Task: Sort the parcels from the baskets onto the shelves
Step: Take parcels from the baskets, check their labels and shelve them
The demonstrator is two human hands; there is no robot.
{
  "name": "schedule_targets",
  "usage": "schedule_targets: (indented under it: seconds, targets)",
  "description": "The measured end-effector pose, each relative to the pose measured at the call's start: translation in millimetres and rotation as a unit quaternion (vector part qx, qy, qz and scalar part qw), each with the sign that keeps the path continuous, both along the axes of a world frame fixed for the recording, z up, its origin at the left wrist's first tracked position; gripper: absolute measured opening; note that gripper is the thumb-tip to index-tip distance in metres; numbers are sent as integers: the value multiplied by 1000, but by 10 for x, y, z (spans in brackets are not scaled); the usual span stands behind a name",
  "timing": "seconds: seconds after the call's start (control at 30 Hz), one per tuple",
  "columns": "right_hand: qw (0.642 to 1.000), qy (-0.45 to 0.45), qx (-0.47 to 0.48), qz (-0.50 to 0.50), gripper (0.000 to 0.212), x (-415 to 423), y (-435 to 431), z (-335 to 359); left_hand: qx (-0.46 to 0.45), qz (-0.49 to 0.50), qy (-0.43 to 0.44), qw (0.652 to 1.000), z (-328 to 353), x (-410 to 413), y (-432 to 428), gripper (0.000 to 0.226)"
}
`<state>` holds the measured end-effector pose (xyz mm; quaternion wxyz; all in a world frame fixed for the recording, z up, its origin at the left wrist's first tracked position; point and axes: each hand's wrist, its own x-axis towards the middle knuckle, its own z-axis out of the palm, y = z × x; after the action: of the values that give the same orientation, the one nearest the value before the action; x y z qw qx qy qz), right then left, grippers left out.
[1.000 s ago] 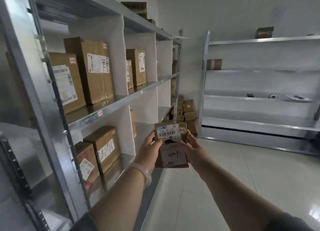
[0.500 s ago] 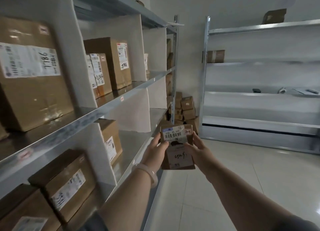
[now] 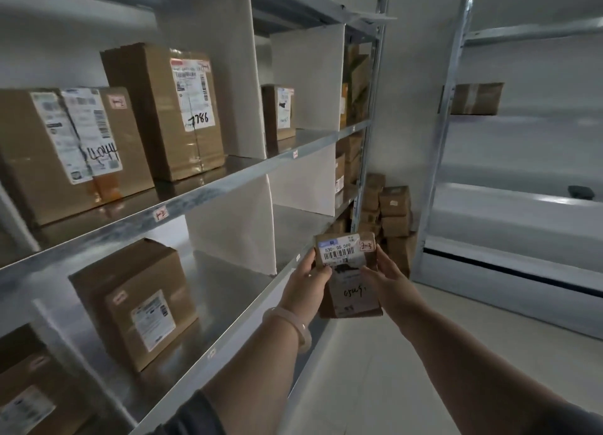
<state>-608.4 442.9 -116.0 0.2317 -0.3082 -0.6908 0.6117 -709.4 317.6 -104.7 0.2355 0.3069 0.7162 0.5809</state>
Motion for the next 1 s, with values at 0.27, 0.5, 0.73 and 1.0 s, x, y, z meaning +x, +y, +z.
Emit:
schedule_targets:
  seconds: [0.27,0.5,0.73,1.0]
  targets:
    - [996,-27,62,51,44,-1111,1035,-221,7,50,-24,998,-215,-1050,1000,31]
    - [996,-7,47,69,44,-1983,1889,-127,-17,68,-10,997,-121,-1916,1863,28]
    - [991,-8,-9,132,42,-2656,2680,-232,-41,119,3,992,-242,-2475,2531,25]
    - [949,-7,-9,316,35,-3533,3468,-424,3,258,-58,964,-444,-2835,3083,27]
